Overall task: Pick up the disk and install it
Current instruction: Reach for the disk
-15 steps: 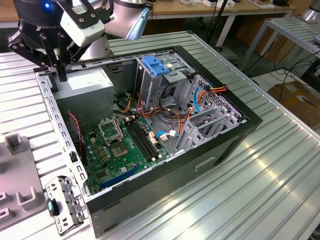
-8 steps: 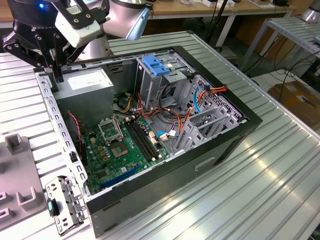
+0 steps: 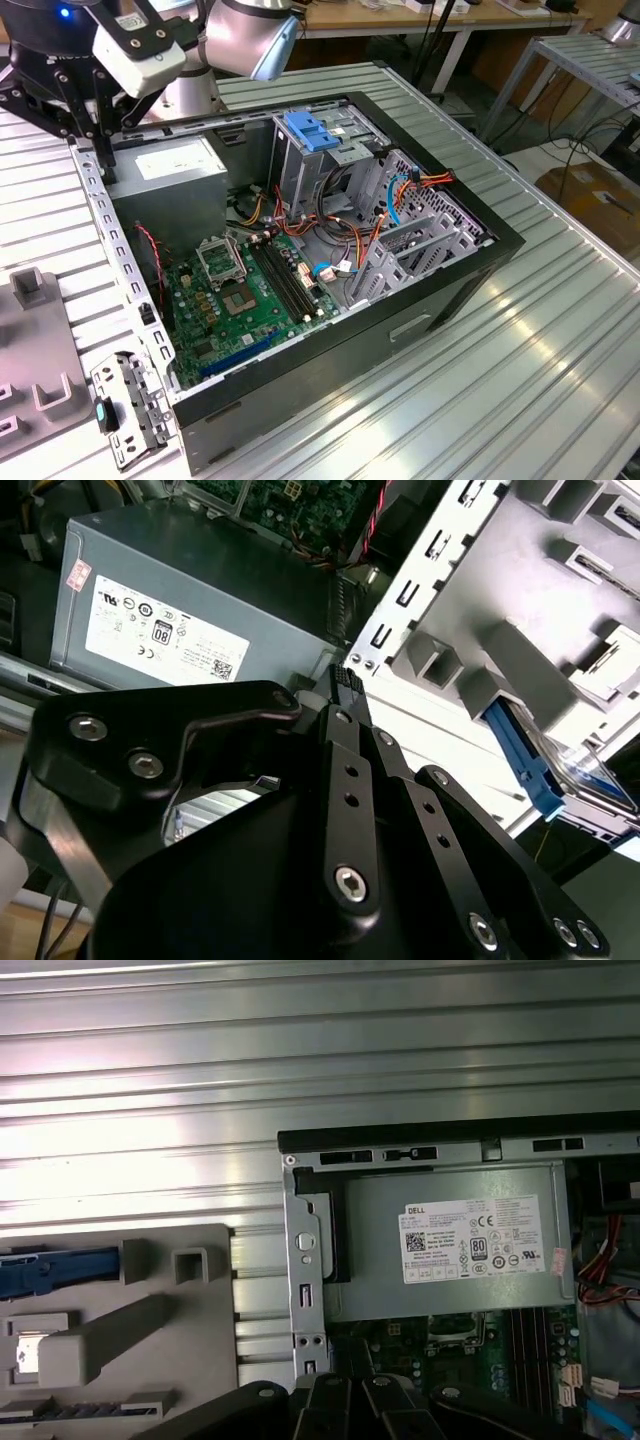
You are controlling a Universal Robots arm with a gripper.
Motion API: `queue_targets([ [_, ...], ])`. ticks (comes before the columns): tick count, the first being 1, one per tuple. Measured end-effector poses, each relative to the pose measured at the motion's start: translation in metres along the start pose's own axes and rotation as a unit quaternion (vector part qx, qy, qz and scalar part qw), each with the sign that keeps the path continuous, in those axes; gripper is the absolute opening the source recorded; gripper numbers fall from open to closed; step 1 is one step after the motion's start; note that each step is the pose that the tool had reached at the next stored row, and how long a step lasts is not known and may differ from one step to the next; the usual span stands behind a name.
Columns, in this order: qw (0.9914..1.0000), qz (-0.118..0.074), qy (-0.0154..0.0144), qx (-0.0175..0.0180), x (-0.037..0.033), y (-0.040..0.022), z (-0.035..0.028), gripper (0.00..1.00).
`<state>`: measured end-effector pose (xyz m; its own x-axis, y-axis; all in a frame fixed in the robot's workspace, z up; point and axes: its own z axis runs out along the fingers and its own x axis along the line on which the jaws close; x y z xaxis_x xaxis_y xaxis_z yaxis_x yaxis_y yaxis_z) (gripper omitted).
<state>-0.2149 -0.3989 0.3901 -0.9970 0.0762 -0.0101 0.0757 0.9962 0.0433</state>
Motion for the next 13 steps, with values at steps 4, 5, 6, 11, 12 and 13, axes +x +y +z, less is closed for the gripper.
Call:
queue_targets([
  [4,1.0,0.0,0.0003,0.0001,0.0023,-0.0002,0.0001,0.11],
  [5,1.0,0.0,0.0004,0.0001,0.003,-0.0003,0.0001,0.11],
  [6,1.0,0.0,0.0005,0.0001,0.0036,-0.0003,0.0001,0.11],
  [11,1.0,0.0,0.001,0.0001,0.0073,-0.0006,0.0003,0.11],
  [12,1.0,0.0,0.0011,0.0001,0.0081,-0.0006,0.0003,0.11],
  [13,1.0,0.0,0.0012,0.0001,0.0089,-0.0007,0.0004,0.11],
])
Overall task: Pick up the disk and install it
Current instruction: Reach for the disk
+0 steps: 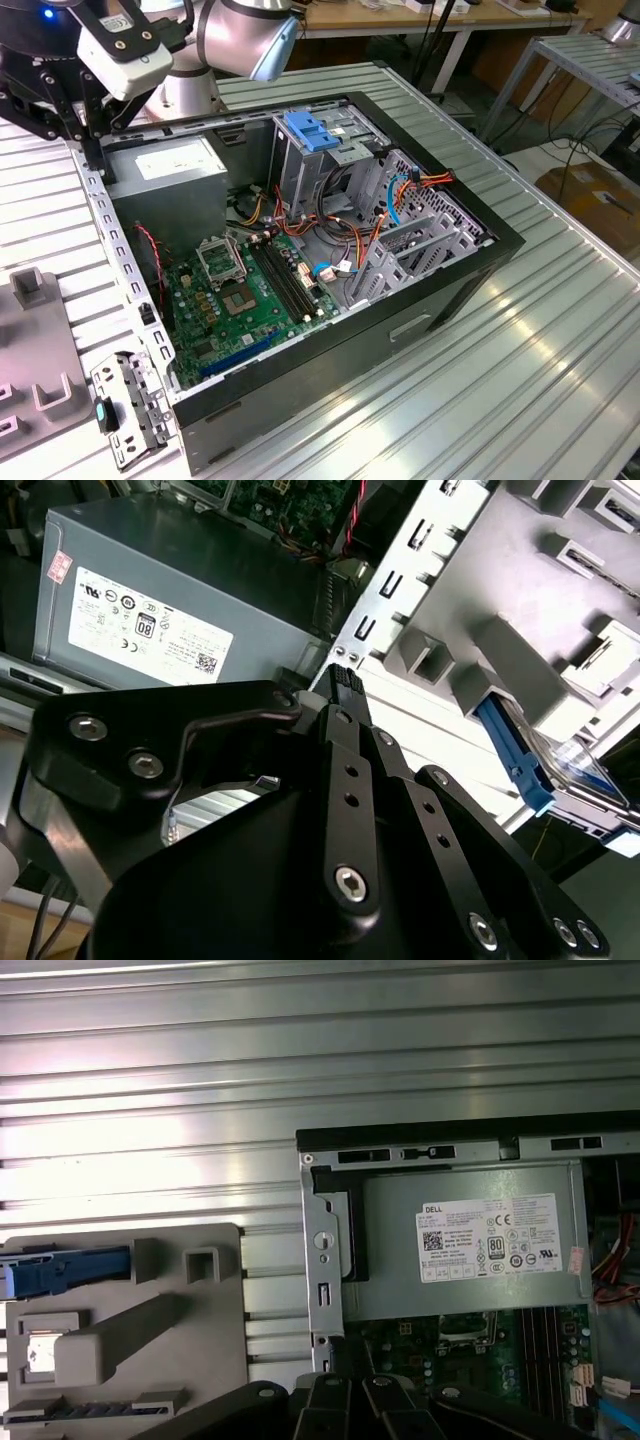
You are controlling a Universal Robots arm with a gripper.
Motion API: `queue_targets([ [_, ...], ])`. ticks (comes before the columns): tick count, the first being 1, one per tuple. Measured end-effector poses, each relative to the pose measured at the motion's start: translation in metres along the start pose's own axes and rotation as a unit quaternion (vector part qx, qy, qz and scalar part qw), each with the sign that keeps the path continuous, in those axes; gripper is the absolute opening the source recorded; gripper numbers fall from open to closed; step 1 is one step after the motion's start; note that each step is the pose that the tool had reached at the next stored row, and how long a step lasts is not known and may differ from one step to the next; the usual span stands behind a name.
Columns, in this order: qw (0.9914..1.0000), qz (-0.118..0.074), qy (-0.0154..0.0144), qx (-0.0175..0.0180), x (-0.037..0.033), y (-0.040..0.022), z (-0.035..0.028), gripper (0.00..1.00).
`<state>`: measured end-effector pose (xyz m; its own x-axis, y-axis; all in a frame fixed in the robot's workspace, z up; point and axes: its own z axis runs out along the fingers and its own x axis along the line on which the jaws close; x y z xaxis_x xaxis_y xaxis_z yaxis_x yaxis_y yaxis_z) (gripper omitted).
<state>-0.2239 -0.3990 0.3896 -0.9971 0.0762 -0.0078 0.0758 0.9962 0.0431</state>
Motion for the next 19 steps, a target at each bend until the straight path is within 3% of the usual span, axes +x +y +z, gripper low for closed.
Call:
queue_targets([
  [19,1.0,0.0,0.0026,0.0002,0.0198,-0.0015,0.0007,0.11],
])
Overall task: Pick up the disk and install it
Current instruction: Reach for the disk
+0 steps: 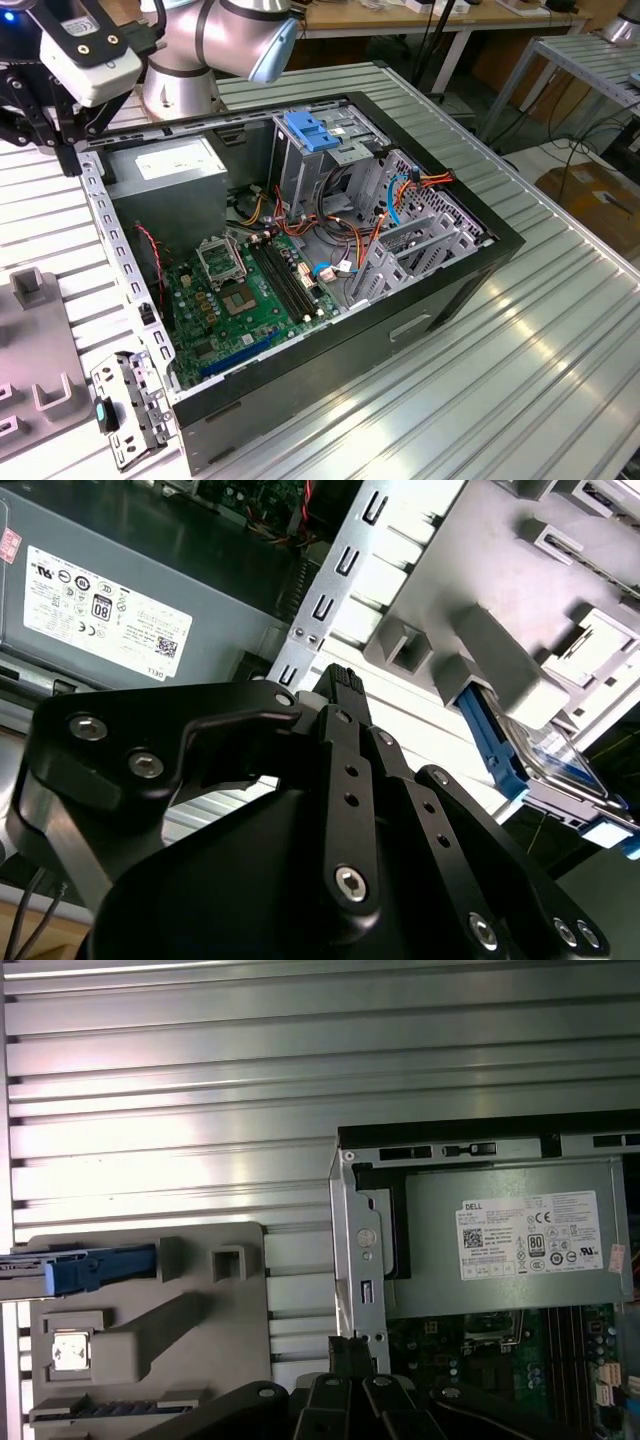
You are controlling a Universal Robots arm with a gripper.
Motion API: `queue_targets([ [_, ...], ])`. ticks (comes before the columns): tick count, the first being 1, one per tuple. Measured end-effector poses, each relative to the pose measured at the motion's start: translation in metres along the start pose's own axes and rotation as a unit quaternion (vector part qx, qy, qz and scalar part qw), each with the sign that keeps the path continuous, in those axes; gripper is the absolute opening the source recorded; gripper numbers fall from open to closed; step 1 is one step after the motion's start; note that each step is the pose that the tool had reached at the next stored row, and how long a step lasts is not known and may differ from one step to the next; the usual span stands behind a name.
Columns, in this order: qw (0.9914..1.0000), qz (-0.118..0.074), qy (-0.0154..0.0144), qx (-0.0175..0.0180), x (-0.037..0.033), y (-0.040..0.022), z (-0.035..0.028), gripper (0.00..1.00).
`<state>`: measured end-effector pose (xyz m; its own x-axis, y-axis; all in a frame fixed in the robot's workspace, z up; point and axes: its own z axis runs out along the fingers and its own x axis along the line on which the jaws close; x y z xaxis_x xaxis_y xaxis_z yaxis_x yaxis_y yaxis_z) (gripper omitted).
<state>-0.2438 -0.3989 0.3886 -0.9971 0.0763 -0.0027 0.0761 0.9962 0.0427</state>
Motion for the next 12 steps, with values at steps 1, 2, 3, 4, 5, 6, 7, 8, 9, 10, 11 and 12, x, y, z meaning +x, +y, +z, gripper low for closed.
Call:
queue_targets([
  [1,1.0,0.0,0.0001,0.0,0.0009,-0.0001,0.0001,0.11],
  [2,1.0,0.0,0.0001,0.0,0.0018,-0.0002,0.0001,0.11],
  [3,1.0,0.0,0.0003,0.0,0.0033,-0.0003,0.0001,0.11],
  [4,1.0,0.0,0.0005,0.0001,0.0049,-0.0004,0.0002,0.11],
  [5,1.0,0.0,0.0007,0.0,0.0066,-0.0005,0.0003,0.11],
  [6,1.0,0.0,0.0009,0.0001,0.0082,-0.0007,0.0003,0.11],
  [7,1.0,0.0,0.001,0.0001,0.009,-0.0007,0.0003,0.11],
  [8,1.0,0.0,0.0011,0.0001,0.0099,-0.0008,0.0004,0.11],
  [9,1.0,0.0,0.0012,0.0001,0.011,-0.0009,0.0004,0.11],
  [10,1.0,0.0,0.0013,0.0001,0.0117,-0.0009,0.0005,0.11],
  [11,1.0,0.0,0.0015,0.0001,0.013,-0.001,0.0005,0.11],
  [12,1.0,0.0,0.0016,0.0001,0.0138,-0.0011,0.0005,0.11],
])
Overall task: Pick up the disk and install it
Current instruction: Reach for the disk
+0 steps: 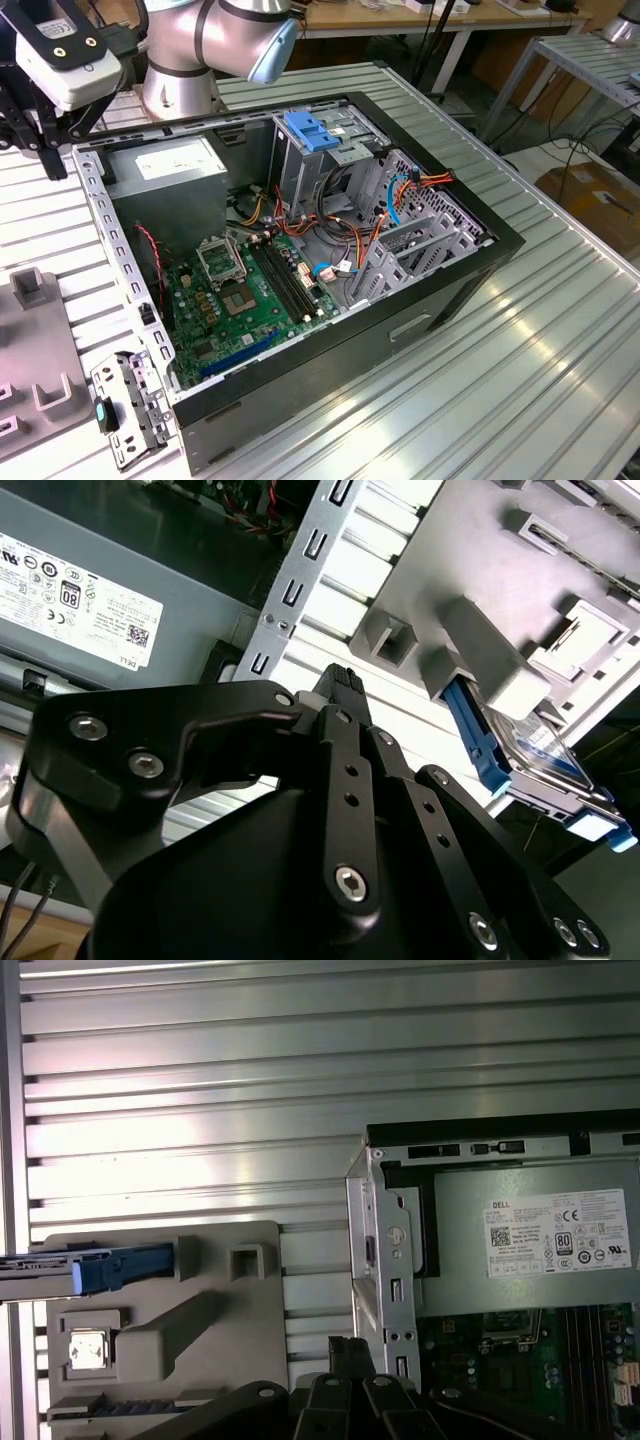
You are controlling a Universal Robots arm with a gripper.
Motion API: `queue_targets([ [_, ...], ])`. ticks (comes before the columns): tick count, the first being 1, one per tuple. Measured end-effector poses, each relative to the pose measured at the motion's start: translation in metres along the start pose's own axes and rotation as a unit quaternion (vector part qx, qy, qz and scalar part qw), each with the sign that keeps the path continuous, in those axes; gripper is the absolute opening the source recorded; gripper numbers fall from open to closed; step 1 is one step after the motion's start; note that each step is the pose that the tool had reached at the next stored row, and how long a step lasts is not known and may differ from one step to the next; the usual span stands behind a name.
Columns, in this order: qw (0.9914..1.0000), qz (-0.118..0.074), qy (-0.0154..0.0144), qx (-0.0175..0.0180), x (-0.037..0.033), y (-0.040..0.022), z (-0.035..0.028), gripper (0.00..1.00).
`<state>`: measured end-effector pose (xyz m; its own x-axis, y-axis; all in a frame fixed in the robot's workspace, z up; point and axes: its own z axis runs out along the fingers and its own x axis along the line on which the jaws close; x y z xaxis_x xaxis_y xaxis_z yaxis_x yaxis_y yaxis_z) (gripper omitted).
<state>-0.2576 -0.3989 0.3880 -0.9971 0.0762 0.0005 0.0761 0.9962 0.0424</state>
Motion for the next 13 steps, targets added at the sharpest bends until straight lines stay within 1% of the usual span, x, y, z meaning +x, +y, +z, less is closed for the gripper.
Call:
queue_targets([
  [7,1.0,0.0,0.0009,0.0001,0.0078,-0.0006,0.0004,0.11],
  [11,1.0,0.0,0.0017,0.0001,0.0141,-0.0011,0.0006,0.11],
  [13,1.0,0.0,0.002,0.0001,0.0161,-0.0012,0.0007,0.11],
])
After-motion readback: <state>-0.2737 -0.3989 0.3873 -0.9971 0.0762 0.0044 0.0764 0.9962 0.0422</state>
